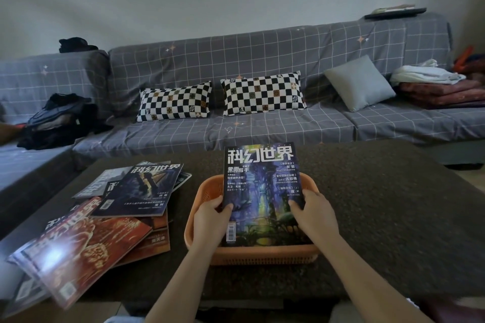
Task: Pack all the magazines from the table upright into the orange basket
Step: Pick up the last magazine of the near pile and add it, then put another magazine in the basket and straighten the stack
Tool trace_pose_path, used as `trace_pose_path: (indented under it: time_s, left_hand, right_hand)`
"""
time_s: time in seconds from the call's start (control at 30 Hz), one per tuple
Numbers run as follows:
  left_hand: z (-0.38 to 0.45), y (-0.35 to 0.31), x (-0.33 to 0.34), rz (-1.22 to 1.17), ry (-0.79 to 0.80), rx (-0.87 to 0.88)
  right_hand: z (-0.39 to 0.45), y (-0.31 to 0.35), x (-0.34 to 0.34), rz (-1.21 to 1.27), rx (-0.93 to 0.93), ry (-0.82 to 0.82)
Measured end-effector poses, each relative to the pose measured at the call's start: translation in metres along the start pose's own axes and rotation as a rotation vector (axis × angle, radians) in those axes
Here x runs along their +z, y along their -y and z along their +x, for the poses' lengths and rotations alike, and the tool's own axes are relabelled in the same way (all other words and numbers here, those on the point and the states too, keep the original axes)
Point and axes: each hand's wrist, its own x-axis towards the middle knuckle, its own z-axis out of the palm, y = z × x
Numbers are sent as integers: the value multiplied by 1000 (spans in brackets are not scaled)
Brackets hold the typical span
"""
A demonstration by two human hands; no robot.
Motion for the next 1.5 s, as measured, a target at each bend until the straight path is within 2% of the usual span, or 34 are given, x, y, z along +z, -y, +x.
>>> trace_pose_path:
  time_s: [0.17,0.23,0.33,0.5,0.6,0.77,1.07,1.3,1.5]
  left_hand:
    - [-7,-9,-4,-18,33,-47]
    - [-14,-12,-7,18,35,-14]
    - [-27,-10,-13,22,-81,72]
    - [-37,-2,-33,-70,-165,99]
    - [-34,4,-46,-113,-191,92]
    - [-22,13,-64,-148,-217,59]
    - [35,45,-102,-118,-273,-7]
    - [99,82,-131,-42,-369,-80]
    - [140,128,-153,234,-481,-169]
  right_hand:
    - [-7,6,-5,58,24,24]
    - [-16,10,-5,108,5,-3]
    - [-31,19,0,66,-79,-85]
    - [-43,43,4,-10,-62,-63]
    - [-46,62,11,116,-183,-108]
    - [-38,98,35,347,-281,21]
    - [1,160,98,431,-367,171]
    - [38,201,154,347,-258,371]
    - [62,235,194,222,-138,631]
